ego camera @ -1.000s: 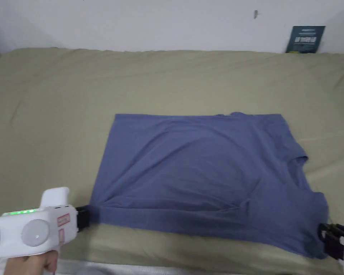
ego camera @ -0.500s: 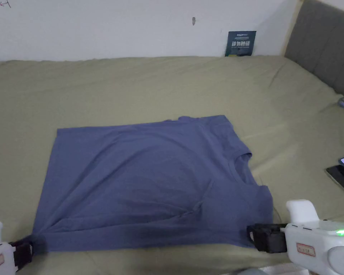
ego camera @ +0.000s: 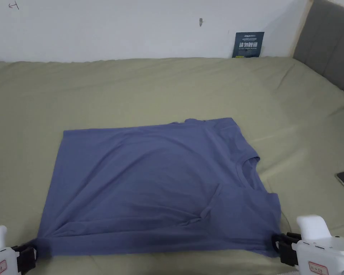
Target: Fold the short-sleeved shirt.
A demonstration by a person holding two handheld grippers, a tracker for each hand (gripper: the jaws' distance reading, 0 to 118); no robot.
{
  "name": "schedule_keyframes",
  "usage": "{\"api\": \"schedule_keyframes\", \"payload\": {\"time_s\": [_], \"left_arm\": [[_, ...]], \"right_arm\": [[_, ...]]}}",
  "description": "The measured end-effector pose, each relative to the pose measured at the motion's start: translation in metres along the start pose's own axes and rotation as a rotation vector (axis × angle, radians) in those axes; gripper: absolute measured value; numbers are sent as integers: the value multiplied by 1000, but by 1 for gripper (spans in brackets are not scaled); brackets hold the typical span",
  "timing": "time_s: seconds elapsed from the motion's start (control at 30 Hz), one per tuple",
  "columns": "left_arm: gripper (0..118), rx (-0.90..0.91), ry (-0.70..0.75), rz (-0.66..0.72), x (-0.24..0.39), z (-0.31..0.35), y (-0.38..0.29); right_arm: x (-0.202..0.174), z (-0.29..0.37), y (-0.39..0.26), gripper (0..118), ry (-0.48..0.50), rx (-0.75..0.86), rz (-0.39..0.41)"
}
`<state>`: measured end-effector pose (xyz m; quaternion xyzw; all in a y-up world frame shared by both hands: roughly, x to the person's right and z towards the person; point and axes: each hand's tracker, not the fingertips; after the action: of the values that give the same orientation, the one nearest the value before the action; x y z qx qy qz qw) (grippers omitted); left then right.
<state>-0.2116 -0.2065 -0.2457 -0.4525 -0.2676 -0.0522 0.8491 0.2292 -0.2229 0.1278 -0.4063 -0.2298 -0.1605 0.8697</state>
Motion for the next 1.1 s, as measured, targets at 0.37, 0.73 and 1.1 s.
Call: {"api": "schedule_keyframes", "payload": {"time_s": [0.37,0.73,1.1], "left_arm": [[5,9,-4,-49,0,5,21],[5,75,-23,-77,4,-18,102],[5,26,-24,-47,18,-86,164]], "right_arm": [[4,18,27,5,6,64,12],[6,-5,127,5,-4,110,61],[12,-88,200,5,-50,28,47]]}}
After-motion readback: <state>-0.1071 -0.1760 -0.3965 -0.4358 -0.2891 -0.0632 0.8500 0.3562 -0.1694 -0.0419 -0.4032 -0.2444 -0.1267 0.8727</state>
